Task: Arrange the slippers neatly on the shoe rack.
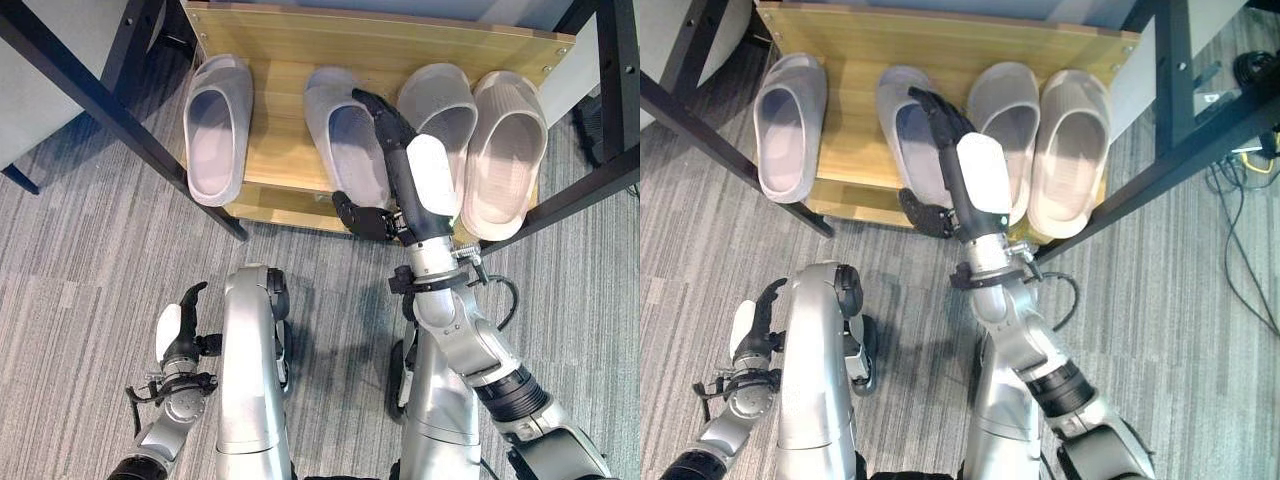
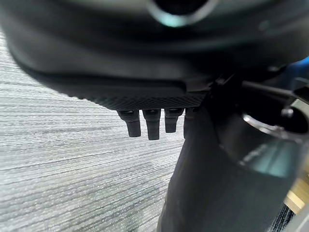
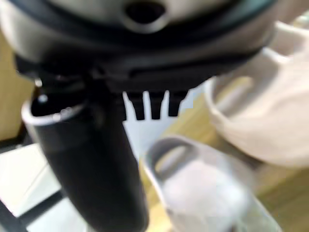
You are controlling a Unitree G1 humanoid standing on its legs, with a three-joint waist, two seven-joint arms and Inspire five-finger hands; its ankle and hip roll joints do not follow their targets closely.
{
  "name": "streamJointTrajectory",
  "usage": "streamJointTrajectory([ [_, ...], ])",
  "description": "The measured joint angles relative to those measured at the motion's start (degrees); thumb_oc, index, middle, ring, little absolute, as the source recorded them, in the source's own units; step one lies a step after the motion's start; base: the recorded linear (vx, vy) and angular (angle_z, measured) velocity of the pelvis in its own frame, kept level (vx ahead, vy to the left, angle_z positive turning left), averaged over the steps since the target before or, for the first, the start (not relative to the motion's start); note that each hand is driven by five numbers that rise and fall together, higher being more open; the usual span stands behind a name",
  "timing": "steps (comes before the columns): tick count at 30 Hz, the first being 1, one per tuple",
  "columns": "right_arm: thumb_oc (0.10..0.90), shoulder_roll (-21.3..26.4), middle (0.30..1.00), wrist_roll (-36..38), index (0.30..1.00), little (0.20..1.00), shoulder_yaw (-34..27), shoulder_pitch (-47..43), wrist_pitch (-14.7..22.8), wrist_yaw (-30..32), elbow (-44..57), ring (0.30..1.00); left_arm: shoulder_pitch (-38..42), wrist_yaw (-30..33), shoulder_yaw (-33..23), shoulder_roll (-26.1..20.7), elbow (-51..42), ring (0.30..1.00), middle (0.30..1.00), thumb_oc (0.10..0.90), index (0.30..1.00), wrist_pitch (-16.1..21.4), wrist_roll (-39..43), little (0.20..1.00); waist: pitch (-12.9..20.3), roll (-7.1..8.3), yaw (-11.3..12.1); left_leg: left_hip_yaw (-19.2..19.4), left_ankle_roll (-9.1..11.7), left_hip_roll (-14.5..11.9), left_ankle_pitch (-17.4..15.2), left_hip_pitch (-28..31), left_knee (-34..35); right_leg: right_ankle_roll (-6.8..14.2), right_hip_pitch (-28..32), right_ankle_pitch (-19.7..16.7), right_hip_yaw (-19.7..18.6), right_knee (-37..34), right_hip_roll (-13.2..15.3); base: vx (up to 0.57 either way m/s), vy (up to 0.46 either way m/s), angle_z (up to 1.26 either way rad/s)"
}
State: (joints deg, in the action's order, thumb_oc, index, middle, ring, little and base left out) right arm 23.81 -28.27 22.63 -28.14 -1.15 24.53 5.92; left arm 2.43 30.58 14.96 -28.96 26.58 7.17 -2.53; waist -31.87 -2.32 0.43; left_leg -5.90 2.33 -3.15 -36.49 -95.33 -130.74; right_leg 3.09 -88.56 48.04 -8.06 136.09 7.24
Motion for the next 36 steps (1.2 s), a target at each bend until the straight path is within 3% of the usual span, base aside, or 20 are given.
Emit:
streamJointTrajectory([
  [11,0.8,-1.72,0.9,2.01,0.9,0.9,4.43,0.01,0.02,-0.79,-0.49,0.9,0.07,0.4,0.04,0.06,0.03,0.9,0.9,0.8,0.9,0.0,0.0,0.9,0.01,0.03,-0.11,-0.03,-0.02,0.01,-0.02,0.0,-0.02,0.0,0.0,0.0,0.01,-0.01,-0.05,0.0,0.0,0.0],
  [29,0.8,-4.4,0.9,2.87,0.9,0.9,5.25,-0.14,0.01,-1.27,-4.02,0.9,0.21,0.56,0.05,0.6,2.1,0.9,0.9,0.8,0.9,-0.05,0.03,0.9,-0.02,0.26,-0.13,-0.05,0.04,-0.02,-0.06,0.01,-0.06,0.0,-0.01,0.0,0.03,0.01,-0.08,0.0,0.0,0.0],
  [36,0.8,-6.47,0.9,7.78,0.9,0.9,8.97,-5.98,-0.02,-1.93,-9.39,0.9,0.47,0.57,0.12,0.6,2.29,0.9,0.9,0.8,0.9,-0.08,0.09,0.9,0.0,0.29,-0.55,-0.1,0.04,-0.03,-0.06,0.19,-0.18,0.01,0.13,0.0,0.03,0.21,-0.12,0.0,0.0,0.0],
])
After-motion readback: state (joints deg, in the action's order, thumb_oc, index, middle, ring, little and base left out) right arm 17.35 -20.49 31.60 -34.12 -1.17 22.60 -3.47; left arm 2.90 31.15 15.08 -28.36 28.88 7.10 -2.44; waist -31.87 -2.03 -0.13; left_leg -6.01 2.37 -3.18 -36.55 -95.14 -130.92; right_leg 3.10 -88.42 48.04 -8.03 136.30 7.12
